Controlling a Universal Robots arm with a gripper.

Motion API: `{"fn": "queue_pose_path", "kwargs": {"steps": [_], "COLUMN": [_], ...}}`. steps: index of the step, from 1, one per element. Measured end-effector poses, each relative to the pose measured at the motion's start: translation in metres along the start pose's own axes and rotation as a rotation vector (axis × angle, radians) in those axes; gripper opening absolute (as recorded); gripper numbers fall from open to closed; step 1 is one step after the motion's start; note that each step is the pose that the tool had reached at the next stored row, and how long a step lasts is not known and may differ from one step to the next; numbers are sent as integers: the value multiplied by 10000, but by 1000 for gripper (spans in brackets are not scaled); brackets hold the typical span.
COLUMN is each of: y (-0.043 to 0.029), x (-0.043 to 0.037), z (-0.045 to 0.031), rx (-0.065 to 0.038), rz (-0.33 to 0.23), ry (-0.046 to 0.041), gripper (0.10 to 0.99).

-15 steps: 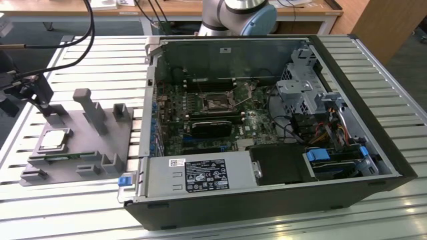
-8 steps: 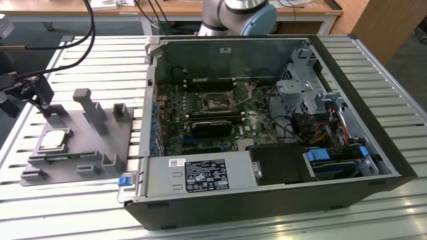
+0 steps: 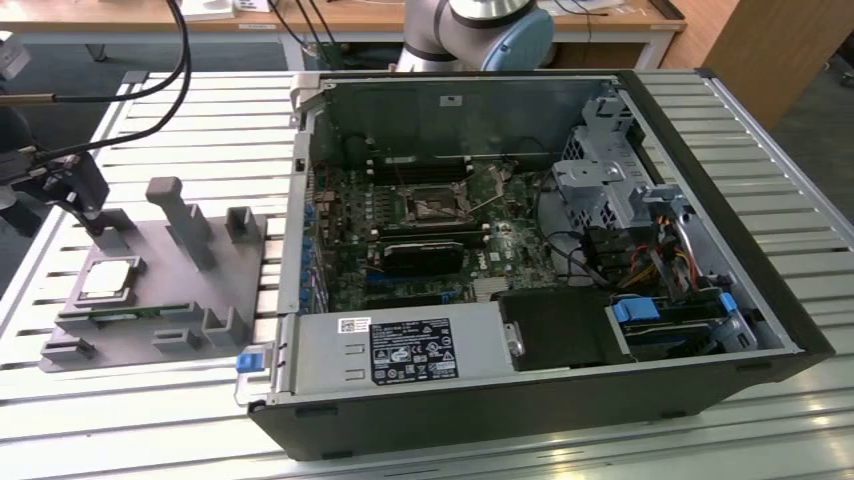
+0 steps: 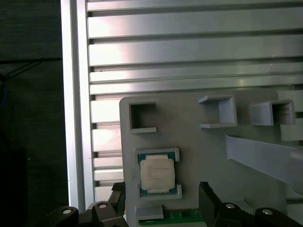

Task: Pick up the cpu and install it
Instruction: 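Pick up the cpu and move it towards the insertion slot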

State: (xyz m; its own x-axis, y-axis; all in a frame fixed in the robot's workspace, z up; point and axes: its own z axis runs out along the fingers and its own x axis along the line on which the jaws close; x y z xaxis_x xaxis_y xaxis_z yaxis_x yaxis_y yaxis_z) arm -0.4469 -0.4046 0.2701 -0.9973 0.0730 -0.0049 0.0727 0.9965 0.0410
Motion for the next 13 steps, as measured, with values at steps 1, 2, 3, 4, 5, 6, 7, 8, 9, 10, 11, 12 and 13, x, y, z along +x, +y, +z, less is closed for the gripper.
{"fn": "queue_pose_path", "kwargs": {"steps": [1, 2, 3, 4, 5, 6, 7, 8, 9, 10, 11, 12, 13], "y": [0, 0, 0, 0, -1, -1, -1, -1, -1, -1, -1, -1, -1], "x": [0, 0, 0, 0, 0, 0, 0, 0, 0, 0, 0, 0, 0], "z": [2, 5, 8, 10, 13, 16, 18, 20, 22, 24, 27, 29, 31], "rx": [1, 0, 0, 0, 0, 0, 1, 0, 0, 0, 0, 0, 0], "rz": [0, 0, 0, 0, 0, 0, 0, 0, 0, 0, 0, 0, 0], "ry": [1, 0, 0, 0, 0, 1, 1, 1, 1, 1, 1, 0, 1], "gripper": [718, 718, 718, 718, 718, 718, 718, 718, 718, 718, 718, 718, 718]}}
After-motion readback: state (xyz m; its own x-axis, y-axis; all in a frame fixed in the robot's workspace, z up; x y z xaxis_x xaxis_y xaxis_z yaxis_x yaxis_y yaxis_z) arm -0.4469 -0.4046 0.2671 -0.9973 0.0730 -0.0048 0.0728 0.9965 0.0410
